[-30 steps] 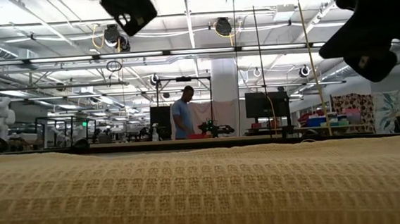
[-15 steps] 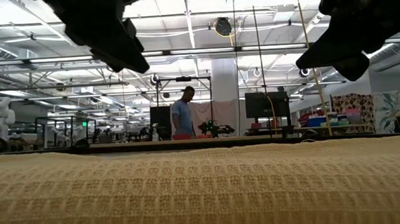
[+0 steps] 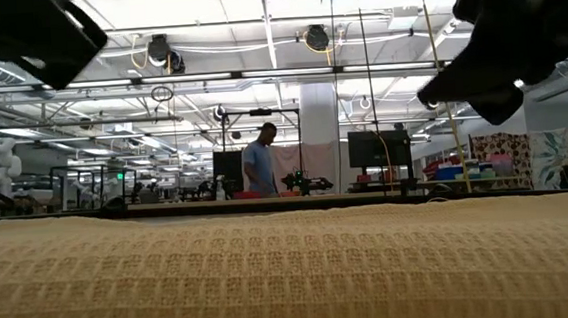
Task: Roll towel
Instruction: Roll the yellow towel
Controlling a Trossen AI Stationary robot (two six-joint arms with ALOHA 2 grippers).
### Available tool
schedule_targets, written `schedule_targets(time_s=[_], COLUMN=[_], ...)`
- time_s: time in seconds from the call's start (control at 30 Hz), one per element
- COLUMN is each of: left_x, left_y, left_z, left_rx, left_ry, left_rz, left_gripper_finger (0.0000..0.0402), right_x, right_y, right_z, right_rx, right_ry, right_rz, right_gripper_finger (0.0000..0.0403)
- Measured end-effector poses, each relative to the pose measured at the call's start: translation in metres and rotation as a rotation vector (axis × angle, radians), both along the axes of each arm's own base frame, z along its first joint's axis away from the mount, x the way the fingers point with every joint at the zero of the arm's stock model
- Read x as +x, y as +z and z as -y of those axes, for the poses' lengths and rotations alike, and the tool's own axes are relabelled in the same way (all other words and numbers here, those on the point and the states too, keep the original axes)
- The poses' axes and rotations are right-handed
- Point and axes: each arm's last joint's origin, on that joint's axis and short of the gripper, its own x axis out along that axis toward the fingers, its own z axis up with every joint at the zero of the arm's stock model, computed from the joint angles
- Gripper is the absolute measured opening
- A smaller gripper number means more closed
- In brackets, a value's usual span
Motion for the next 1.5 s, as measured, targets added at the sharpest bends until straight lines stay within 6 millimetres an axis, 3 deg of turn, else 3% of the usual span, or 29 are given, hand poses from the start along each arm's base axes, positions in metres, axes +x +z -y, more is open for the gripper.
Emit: schedule_targets(time_s=[0.23,0.43,0.6,0.77,0.87,1.03,1.23,1.37,1.5], left_x=[-0.019,-0.024,-0.015,-0.004,0.003,0.018,0.021,0.017,0.002], left_y=[-0.014,-0.045,-0.083,-0.099,-0.101,-0.096,-0.070,-0.026,0.007], left_z=[0.036,0.046,0.020,-0.013,-0.034,-0.077,-0.116,-0.122,-0.114], left_rx=[0.010,0.085,0.265,0.423,0.588,0.717,0.828,0.708,0.443], left_ry=[-0.068,-0.074,0.067,0.217,0.219,0.271,0.264,0.311,0.310], left_rz=[0.056,-0.012,-0.173,-0.287,-0.337,-0.460,-0.536,-0.453,-0.365], left_gripper_finger=[0.0019,0.0019,0.0019,0.0019,0.0019,0.0019,0.0019,0.0019,0.0019], right_x=[0.012,0.033,0.053,0.068,0.076,0.088,0.094,0.091,0.086], right_y=[-0.022,-0.046,-0.060,-0.074,-0.076,-0.066,-0.018,0.015,0.027], right_z=[-0.040,-0.078,-0.100,-0.113,-0.118,-0.124,-0.120,-0.102,-0.080], right_rx=[0.057,0.038,-0.005,-0.046,-0.074,-0.163,-0.292,-0.281,-0.194], right_ry=[0.109,0.146,0.147,0.145,0.121,0.033,-0.106,-0.090,-0.010], right_rz=[0.135,0.119,0.102,0.061,0.043,0.034,0.072,0.034,-0.111], right_gripper_finger=[0.0000,0.0000,0.0000,0.0000,0.0000,0.0000,0.0000,0.0000,0.0000])
